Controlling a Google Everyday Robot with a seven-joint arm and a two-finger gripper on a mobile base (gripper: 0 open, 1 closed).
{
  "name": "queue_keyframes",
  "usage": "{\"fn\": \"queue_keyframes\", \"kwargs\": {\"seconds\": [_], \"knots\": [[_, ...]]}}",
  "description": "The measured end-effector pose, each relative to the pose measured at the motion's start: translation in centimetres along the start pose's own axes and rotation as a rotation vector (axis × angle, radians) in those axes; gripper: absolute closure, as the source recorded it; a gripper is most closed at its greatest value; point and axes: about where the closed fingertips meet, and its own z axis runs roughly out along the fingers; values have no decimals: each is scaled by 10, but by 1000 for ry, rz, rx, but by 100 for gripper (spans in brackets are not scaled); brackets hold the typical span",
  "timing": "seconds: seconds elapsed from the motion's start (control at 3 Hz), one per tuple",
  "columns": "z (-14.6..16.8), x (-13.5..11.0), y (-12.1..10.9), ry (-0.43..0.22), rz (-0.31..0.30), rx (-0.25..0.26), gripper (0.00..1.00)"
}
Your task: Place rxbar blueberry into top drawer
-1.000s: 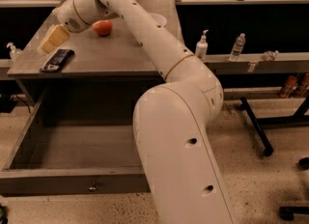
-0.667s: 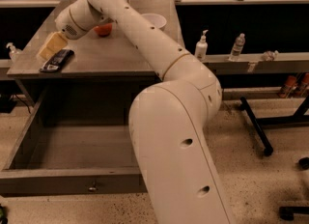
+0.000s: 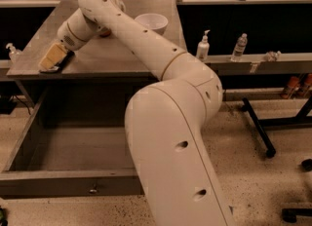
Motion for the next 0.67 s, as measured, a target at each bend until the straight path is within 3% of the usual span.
{"fn": "queue_keyframes", "kwargs": {"seconds": [0.33, 0.67], "knots": [[7, 14, 0, 43, 19, 10, 43], [11, 17, 2, 56, 12, 10, 67]]}}
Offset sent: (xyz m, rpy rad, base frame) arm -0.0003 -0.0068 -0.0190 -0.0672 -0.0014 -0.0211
